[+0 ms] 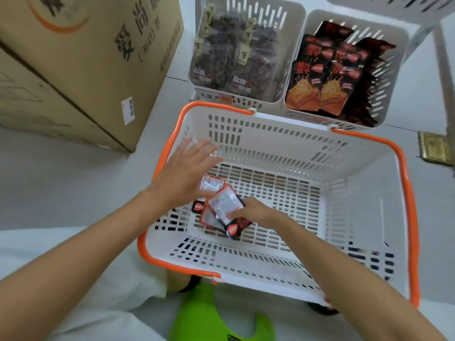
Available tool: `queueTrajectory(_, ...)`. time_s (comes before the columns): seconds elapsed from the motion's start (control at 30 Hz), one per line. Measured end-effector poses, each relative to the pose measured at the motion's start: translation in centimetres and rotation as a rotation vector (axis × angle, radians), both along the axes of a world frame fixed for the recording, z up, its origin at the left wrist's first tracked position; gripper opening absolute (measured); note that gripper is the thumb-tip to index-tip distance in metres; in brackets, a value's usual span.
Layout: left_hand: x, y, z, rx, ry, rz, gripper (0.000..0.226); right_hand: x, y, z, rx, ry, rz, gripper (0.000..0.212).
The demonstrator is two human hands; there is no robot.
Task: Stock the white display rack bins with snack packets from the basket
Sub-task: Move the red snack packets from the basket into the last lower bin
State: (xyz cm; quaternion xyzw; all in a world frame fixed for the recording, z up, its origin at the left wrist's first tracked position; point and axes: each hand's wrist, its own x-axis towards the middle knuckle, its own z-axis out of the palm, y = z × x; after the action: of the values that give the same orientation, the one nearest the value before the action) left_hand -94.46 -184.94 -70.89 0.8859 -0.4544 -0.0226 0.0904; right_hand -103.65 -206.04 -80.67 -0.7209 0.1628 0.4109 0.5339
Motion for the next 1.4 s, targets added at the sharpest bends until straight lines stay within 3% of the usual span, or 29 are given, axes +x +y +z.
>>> queueTrajectory(0.07,-1.4,-1.5,-0.9,0.190,0.162,-0.115,0.113,0.7,-1.2,3.4,0.186,-0.010,-0.237,0.021)
queueTrajectory(0.1,-2.0,-2.3,-1.4,0.237,0.222,-0.131,0.116,1.2,-2.1,5.0,0.284,-0.019,-0.328,0.019)
queueTrajectory(0.17,-2.6,-3.8,-2.0,0.029,0.396,-0.010,0.093,1.7,-3.9,8.0,0.337,-0.044,-0.403,0.025)
queueTrajectory(0.23,-2.2,-5.4,-1.8,-0.290,0.666,0.267,0.053,2.1,-5.7,9.6,0.245,-0.102,-0.454,0.059)
queueTrajectory(0.3,-1.8,-6.8,-1.6,-0.498,0.993,0.428,0.033,2.0,-6.7,9.7,0.074,-0.249,-0.540,0.065)
queueTrajectory(0.4,-2.0,-8.1,-1.4,-0.486,1.418,0.389,0.028,1.0,-6.5,8.4,0.109,-0.333,-0.489,0.070)
queueTrajectory(0.43,-2.3,-8.4,-1.8,-0.426,1.458,0.330,0.032,0.7,-6.2,7.5,0.161,-0.314,-0.464,0.061)
queueTrajectory(0.47,-2.5,-8.5,-2.5,-0.346,1.417,0.284,0.038,0.3,-6.1,6.6,0.183,-0.303,-0.454,0.048)
queueTrajectory(0.53,-2.4,-7.9,-4.8,-0.107,1.165,0.277,0.067,-0.3,-6.3,5.4,0.157,-0.278,-0.523,0.032)
queueTrajectory(0.6,-1.9,-6.3,-7.9,0.144,0.854,0.308,0.102,-0.8,-7.2,4.5,0.111,-0.227,-0.593,0.029)
queueTrajectory(0.67,-1.8,-4.5,-11.4,0.335,0.696,0.280,0.123,-1.2,-8.2,3.6,0.086,-0.185,-0.615,0.028)
queueTrajectory(0.73,-2.2,-3.6,-14.2,0.500,0.600,0.220,0.135,-1.7,-8.8,2.8,0.056,-0.171,-0.612,0.026)
queueTrajectory(0.83,-2.3,-3.3,-16.0,0.557,0.435,0.159,0.137,-2.3,-9.0,2.7,0.045,-0.156,-0.607,0.022)
queueTrajectory(0.9,-2.1,-3.4,-15.7,0.457,0.443,0.157,0.122,-2.7,-9.1,2.7,0.033,-0.155,-0.594,0.023)
queueTrajectory(1.0,-2.0,-4.6,-13.2,0.173,0.657,0.300,0.052,-2.7,-9.0,3.3,0.039,-0.150,-0.569,0.027)
queueTrajectory(1.1,-0.1,-7.2,-8.8,0.005,0.853,0.335,0.011,-1.8,-9.4,5.5,0.084,-0.191,-0.523,0.023)
queueTrajectory(1.17,1.6,-9.1,-5.0,-0.077,1.015,0.286,0.029,-0.9,-9.7,7.7,0.114,-0.249,-0.485,0.015)
queueTrajectory(1.27,3.1,-12.0,0.2,-0.237,1.283,0.289,0.039,0.6,-10.3,11.0,0.126,-0.338,-0.447,0.019)
queueTrajectory(1.33,3.8,-14.2,2.8,-0.390,1.329,0.406,0.055,1.4,-10.9,12.5,0.136,-0.390,-0.479,0.026)
queueTrajectory(1.4,4.4,-16.5,4.5,-0.681,1.373,0.601,0.071,2.1,-11.9,13.5,0.178,-0.427,-0.569,0.029)
